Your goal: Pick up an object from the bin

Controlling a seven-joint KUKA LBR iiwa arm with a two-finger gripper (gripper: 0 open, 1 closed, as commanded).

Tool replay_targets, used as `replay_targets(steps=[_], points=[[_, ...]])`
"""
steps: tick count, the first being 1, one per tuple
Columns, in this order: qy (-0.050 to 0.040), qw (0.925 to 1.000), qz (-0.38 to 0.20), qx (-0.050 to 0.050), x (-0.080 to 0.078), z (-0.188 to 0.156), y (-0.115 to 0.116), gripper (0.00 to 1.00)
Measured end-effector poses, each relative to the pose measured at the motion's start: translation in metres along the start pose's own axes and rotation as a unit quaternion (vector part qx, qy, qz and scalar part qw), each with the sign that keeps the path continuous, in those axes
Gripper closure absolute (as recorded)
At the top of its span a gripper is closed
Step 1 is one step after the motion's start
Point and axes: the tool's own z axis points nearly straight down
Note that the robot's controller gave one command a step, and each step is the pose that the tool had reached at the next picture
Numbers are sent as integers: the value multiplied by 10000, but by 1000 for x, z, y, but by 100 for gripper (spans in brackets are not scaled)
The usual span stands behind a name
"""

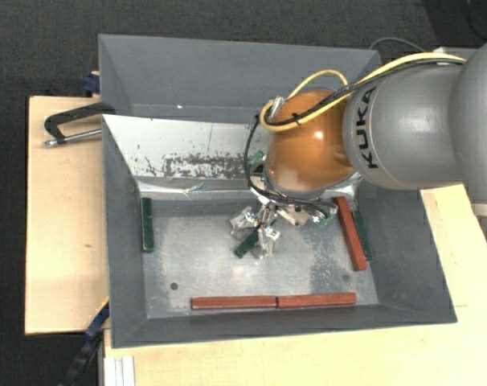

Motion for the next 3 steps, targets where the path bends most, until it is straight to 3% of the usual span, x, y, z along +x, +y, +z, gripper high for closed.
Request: replay_targets(steps=[3], points=[[2,10000,5,-4,0,-9,1,100]])
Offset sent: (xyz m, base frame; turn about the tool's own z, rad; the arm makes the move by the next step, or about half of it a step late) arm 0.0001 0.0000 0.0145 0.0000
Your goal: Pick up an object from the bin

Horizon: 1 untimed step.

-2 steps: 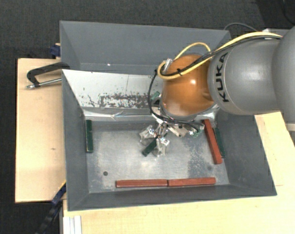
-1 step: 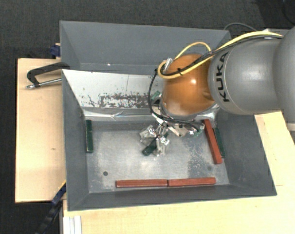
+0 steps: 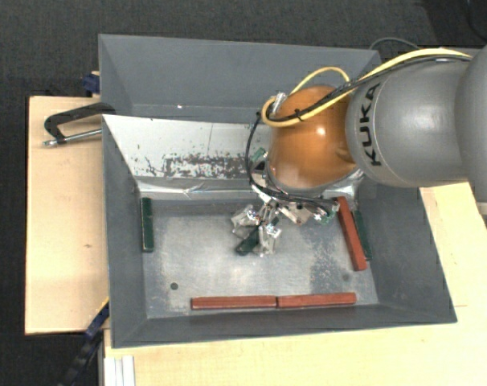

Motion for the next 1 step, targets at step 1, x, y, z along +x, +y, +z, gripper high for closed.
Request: replay_targets(steps=[1], points=[[-2,10000,1,1,0,-12,0,100]])
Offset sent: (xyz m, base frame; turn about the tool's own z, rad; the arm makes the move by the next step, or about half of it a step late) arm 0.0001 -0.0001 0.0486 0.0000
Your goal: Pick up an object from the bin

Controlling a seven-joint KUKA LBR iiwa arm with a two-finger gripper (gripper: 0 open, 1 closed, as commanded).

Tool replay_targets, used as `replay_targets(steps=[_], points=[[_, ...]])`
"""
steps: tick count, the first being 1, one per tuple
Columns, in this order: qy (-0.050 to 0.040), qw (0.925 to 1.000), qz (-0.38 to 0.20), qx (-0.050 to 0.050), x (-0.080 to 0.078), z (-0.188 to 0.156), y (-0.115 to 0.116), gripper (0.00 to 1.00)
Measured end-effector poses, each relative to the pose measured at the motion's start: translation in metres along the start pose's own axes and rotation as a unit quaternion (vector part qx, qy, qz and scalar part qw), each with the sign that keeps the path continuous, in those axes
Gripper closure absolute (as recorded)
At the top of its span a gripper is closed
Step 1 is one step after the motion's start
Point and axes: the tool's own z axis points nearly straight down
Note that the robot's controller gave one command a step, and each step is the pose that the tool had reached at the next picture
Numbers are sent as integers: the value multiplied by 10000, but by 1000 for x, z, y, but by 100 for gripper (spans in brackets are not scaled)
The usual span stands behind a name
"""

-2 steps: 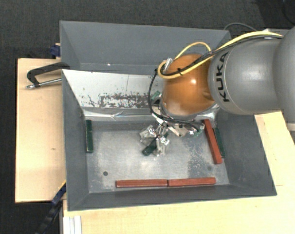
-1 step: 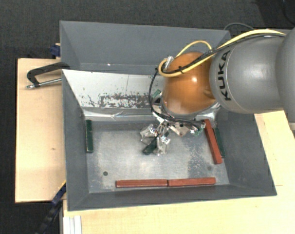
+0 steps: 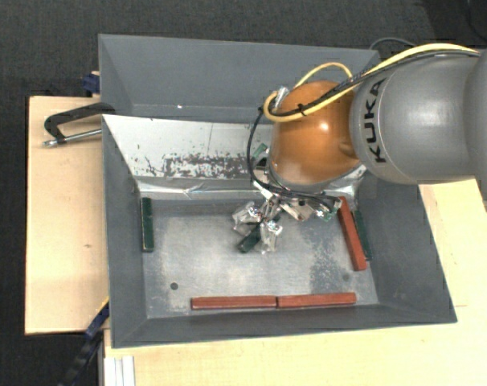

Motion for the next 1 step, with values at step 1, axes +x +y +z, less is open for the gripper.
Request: replay_targets(steps=[1], points=[[-7,10000,0,7,-1,-13,0,100]])
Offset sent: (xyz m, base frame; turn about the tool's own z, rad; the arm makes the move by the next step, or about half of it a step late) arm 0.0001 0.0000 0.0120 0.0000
